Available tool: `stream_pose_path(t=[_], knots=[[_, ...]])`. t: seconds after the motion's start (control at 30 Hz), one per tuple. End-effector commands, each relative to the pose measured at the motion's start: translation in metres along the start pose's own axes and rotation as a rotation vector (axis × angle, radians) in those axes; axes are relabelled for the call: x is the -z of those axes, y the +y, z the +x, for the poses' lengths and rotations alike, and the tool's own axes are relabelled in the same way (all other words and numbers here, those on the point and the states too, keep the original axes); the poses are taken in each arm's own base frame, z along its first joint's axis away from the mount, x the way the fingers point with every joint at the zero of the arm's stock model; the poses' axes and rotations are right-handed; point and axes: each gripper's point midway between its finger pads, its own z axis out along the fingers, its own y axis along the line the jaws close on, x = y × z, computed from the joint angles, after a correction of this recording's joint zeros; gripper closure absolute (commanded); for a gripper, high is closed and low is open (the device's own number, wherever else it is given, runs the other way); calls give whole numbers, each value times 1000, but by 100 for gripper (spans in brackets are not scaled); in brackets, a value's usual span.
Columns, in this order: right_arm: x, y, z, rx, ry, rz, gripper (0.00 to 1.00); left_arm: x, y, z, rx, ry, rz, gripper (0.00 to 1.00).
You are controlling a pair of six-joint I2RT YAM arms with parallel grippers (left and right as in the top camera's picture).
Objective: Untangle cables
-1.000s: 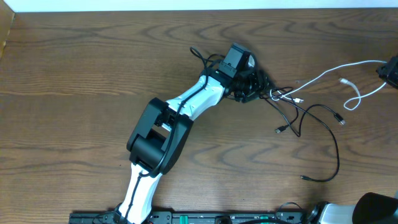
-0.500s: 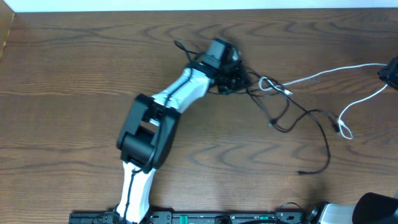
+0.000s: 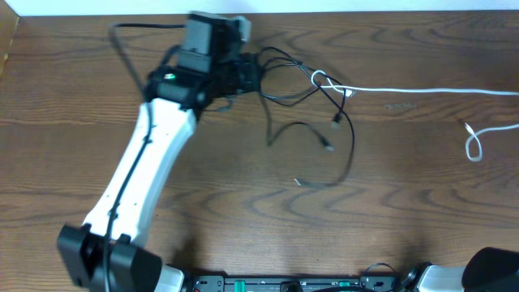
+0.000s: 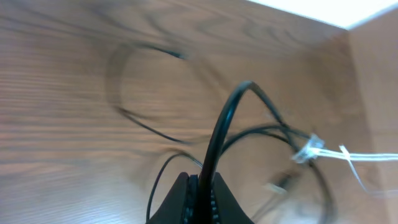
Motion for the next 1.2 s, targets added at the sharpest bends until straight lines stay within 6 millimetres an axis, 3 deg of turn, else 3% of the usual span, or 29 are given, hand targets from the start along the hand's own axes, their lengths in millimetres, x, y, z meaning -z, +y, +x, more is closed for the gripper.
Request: stream_pose_path(t=[0.0,0.3,0.5,0.57,0.67,0.77,1.03,1.17], knots=[[-22,-37,-7,-104,31,84,99,29,39,-22,-25,-90,-126,93],[-68,-46,3,-119,160,49,99,46,71,-34,-32,-129,-207,92],[-72,-25,7,-66,196,-70,99,52,84,-39,-12,-147,-238,92],[-70,-4,7,34,195,-193,99,57,93,-45,0,-167,-262,93],[-34,72,18,322,156,-696,99,70,110,-56,28,-209,-297,93],[-2,104,26,407,114,-928,99,82,123,-61,56,-230,-308,93],[38,142,49,547,80,-894,99,68,95,-41,29,-141,-207,92],[62,145,41,504,11,-822,99,64,89,-37,-1,-124,-215,92]])
